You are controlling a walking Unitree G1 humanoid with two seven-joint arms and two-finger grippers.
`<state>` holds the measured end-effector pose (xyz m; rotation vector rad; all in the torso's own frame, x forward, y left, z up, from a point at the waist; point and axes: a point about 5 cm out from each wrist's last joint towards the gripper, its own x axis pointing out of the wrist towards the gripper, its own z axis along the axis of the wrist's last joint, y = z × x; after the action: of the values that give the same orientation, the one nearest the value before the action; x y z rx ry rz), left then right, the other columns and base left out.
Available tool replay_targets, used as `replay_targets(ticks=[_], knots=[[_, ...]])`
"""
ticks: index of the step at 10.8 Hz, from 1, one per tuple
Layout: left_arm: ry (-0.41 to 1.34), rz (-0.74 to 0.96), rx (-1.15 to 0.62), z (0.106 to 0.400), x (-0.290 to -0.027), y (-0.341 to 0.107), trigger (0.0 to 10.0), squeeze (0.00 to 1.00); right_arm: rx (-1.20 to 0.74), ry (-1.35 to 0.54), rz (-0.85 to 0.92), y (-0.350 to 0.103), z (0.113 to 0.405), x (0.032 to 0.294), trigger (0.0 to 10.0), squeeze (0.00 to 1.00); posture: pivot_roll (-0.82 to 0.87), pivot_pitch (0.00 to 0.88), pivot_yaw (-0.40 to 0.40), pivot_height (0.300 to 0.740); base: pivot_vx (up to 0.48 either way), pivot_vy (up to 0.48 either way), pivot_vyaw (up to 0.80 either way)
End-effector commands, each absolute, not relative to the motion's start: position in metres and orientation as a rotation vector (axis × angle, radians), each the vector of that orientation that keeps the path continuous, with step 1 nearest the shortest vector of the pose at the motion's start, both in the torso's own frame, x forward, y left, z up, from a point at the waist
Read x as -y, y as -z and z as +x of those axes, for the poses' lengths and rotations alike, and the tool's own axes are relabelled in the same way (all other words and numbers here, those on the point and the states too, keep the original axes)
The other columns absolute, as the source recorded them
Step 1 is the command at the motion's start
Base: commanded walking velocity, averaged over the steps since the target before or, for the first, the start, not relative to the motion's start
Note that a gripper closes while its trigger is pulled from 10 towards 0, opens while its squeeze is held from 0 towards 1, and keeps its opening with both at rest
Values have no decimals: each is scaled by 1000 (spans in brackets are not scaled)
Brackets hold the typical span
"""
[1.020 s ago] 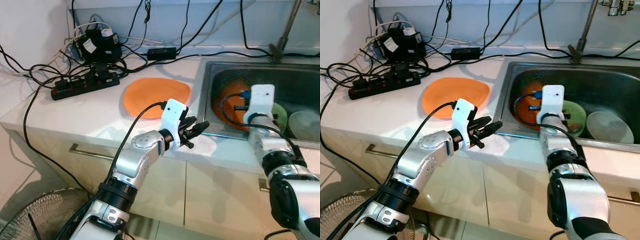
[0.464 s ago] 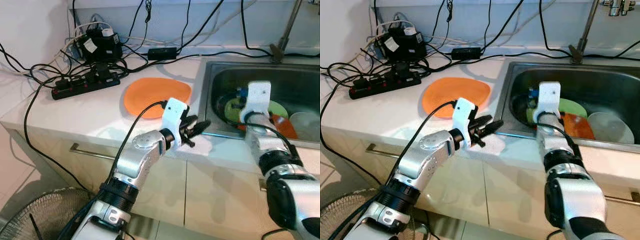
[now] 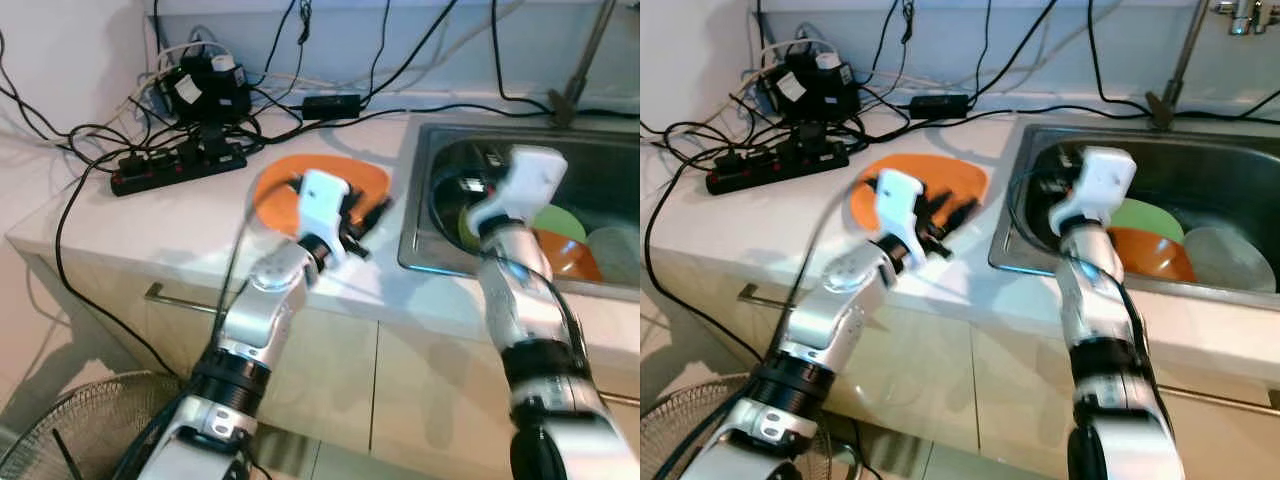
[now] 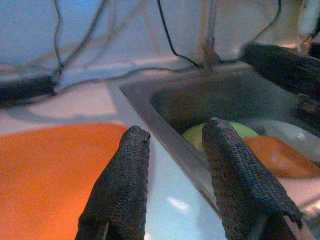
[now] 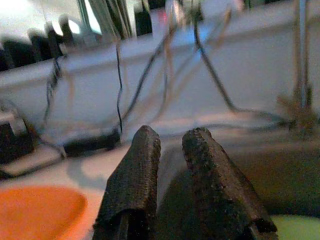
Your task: Kitchen organization
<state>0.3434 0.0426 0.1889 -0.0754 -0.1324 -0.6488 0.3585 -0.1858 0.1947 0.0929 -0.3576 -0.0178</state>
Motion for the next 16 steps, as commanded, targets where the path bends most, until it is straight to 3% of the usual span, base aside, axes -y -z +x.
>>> replay_targets(ticks=[1,3,6,13,14,16], knots=[[567,-83,196,350,-55,-199,10000,0,405,-15,89,-198,346,184,10000,0,12,0,127,740,0,0,0],[500,-58,248,350,-69,-201,10000,0,424,-19,40,-190,321,196,10000,0,4,0,139,740,0,0,0],[504,18,258,342,-77,-188,10000,0,343,-70,32,-171,297,192,10000,0,-1,0,149,740,0,0,0],[546,293,148,320,-115,-157,10000,0,235,-112,148,-146,300,154,10000,0,46,0,133,740,0,0,0],[575,375,141,323,-119,-159,10000,1000,229,-120,152,-145,302,151,10000,0,50,0,134,740,0,0,0],[644,473,131,327,-120,-164,10000,1000,231,-124,161,-147,305,147,10000,0,46,0,136,740,0,0,0]])
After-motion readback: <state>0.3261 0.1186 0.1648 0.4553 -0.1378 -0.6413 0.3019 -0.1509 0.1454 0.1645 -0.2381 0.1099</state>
